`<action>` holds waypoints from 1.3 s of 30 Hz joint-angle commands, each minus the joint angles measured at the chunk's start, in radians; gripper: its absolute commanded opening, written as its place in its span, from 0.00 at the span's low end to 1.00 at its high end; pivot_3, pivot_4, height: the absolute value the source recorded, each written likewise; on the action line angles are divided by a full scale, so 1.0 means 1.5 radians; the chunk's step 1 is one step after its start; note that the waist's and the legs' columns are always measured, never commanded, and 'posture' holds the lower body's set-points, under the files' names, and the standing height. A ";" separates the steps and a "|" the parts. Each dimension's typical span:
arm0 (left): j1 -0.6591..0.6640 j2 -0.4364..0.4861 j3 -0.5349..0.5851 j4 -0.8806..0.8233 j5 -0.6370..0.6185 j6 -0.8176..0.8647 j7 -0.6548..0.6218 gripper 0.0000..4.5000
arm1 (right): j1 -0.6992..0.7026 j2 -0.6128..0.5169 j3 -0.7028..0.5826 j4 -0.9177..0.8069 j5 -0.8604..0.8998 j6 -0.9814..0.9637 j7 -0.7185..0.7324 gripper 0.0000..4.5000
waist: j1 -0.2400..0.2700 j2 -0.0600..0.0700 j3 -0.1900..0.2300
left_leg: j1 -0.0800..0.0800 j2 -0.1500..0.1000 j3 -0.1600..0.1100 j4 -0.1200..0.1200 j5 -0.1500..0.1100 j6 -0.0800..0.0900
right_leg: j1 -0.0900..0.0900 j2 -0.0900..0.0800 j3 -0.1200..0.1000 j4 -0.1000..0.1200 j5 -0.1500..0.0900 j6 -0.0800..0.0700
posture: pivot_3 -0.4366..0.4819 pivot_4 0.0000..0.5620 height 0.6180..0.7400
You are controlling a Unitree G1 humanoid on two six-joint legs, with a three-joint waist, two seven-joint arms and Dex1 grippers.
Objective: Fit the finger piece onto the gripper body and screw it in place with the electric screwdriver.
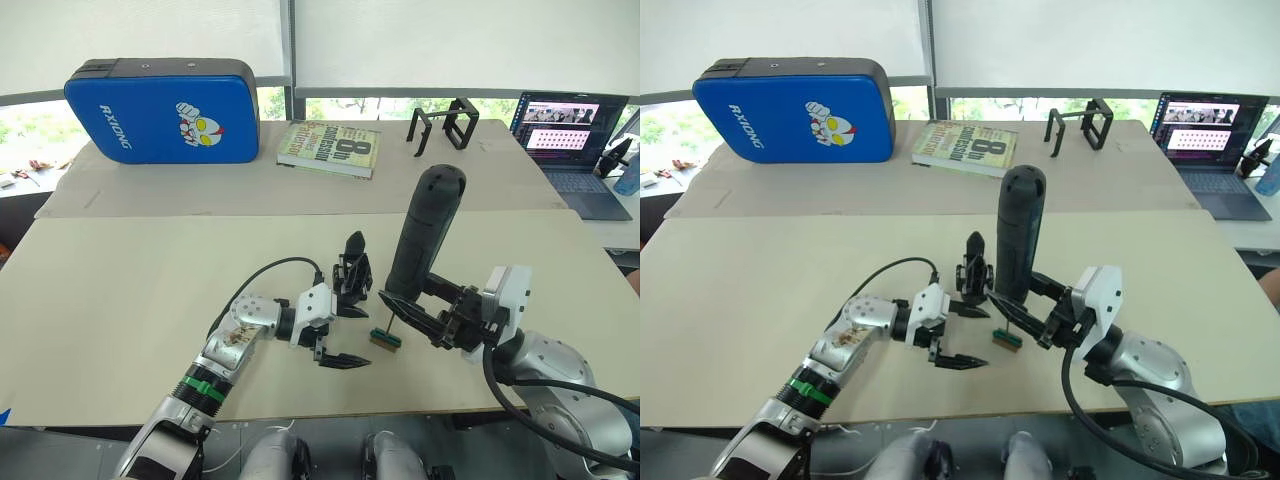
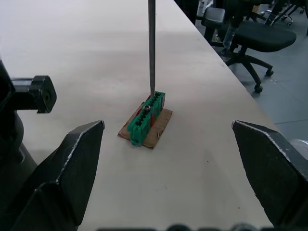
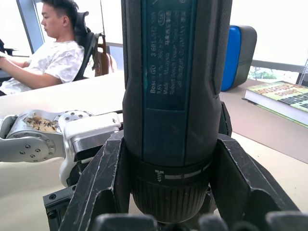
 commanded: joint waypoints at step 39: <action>-0.023 -0.001 -0.001 -0.009 -0.002 -0.013 -0.010 1.00 | -0.031 -0.004 0.004 -0.021 -0.003 -0.007 -0.028 0.42 | 0.000 0.000 0.000 | 0.000 0.000 0.000 0.000 0.000 0.000 | 0.000 0.000 0.000 0.000 0.000 0.000 | 0.48 0.27 1.00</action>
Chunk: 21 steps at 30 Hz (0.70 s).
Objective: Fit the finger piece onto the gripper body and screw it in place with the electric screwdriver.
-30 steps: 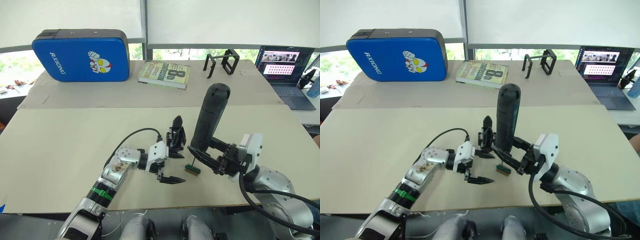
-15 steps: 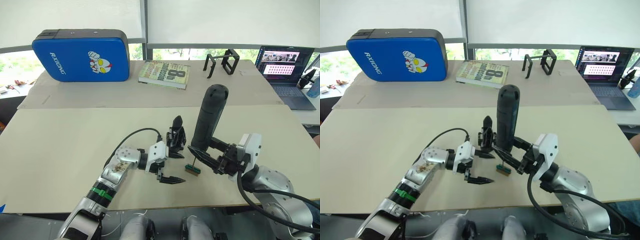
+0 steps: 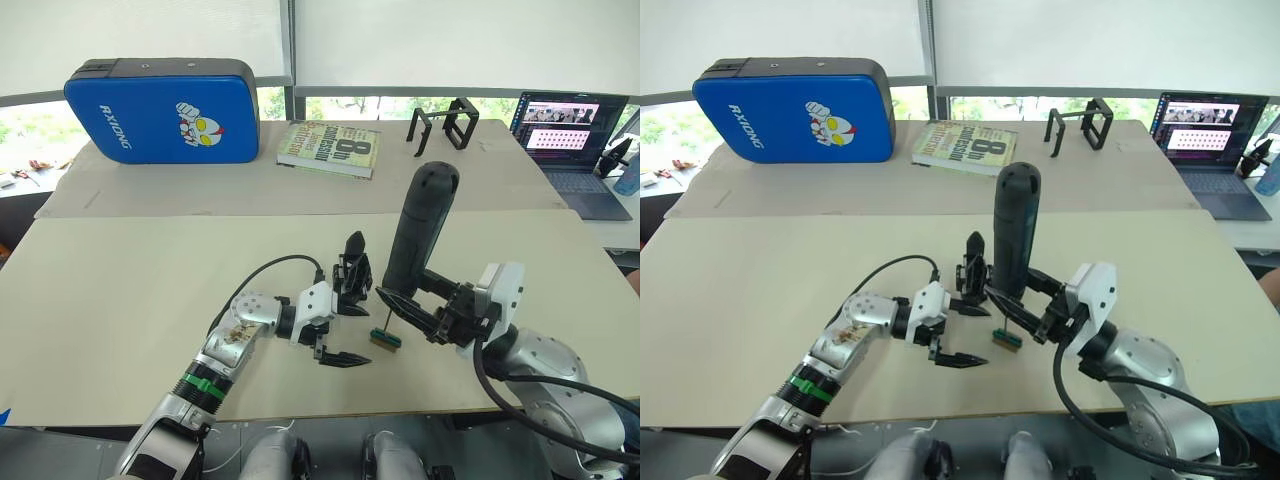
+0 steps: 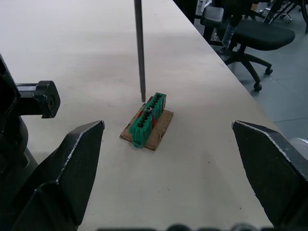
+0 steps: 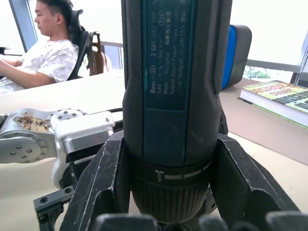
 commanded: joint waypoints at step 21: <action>-0.022 -0.005 -0.001 -0.002 -0.001 -0.016 -0.004 1.00 | 0.009 -0.013 -0.013 -0.030 0.016 -0.012 0.005 0.42 | 0.000 0.000 0.000 | 0.000 0.000 0.000 0.000 0.000 0.000 | 0.000 0.000 0.000 0.000 0.000 0.000 | 0.48 0.27 1.00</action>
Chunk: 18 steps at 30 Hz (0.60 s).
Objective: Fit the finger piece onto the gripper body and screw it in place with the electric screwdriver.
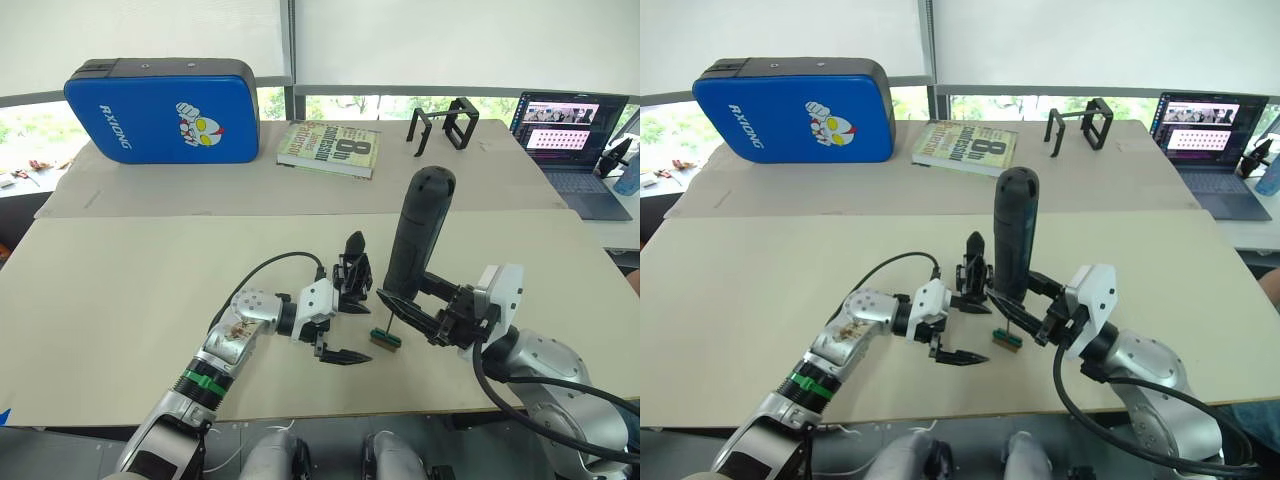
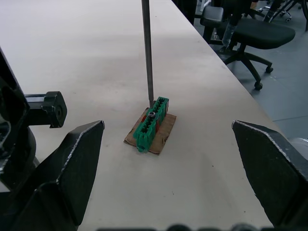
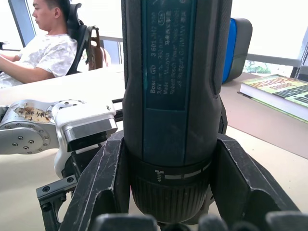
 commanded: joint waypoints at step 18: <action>-0.011 -0.005 -0.002 0.002 -0.001 -0.024 -0.003 1.00 | 0.002 0.003 -0.011 -0.017 0.004 -0.023 0.012 0.42 | 0.000 0.000 0.000 | 0.000 0.000 0.000 0.000 0.000 0.000 | 0.000 0.000 0.000 0.000 0.000 0.000 | 0.48 0.27 1.00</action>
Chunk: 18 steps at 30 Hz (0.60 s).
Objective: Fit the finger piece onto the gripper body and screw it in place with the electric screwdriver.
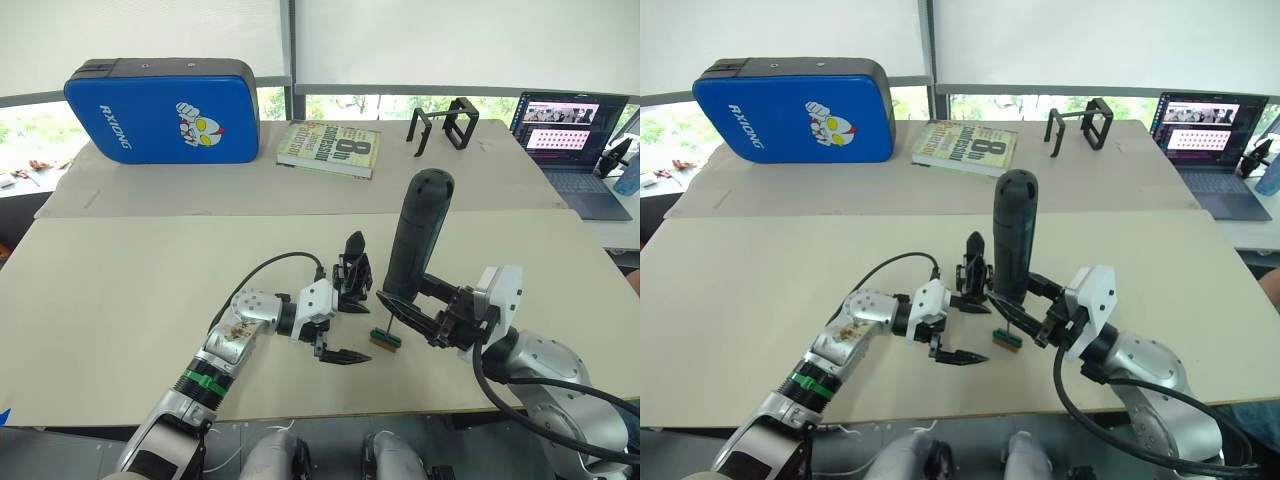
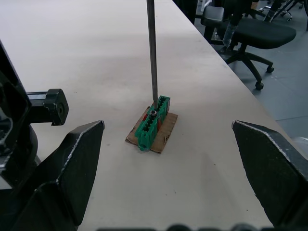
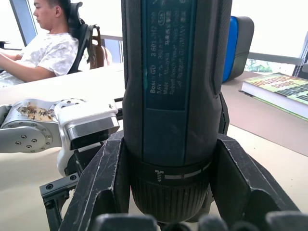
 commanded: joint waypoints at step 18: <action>-0.010 -0.004 -0.001 -0.011 -0.001 -0.008 -0.002 1.00 | -0.007 0.000 -0.013 -0.022 0.009 -0.023 0.004 0.42 | 0.000 0.000 0.000 | 0.000 0.000 0.000 0.000 0.000 0.000 | 0.000 0.000 0.000 0.000 0.000 0.000 | 0.48 0.27 1.00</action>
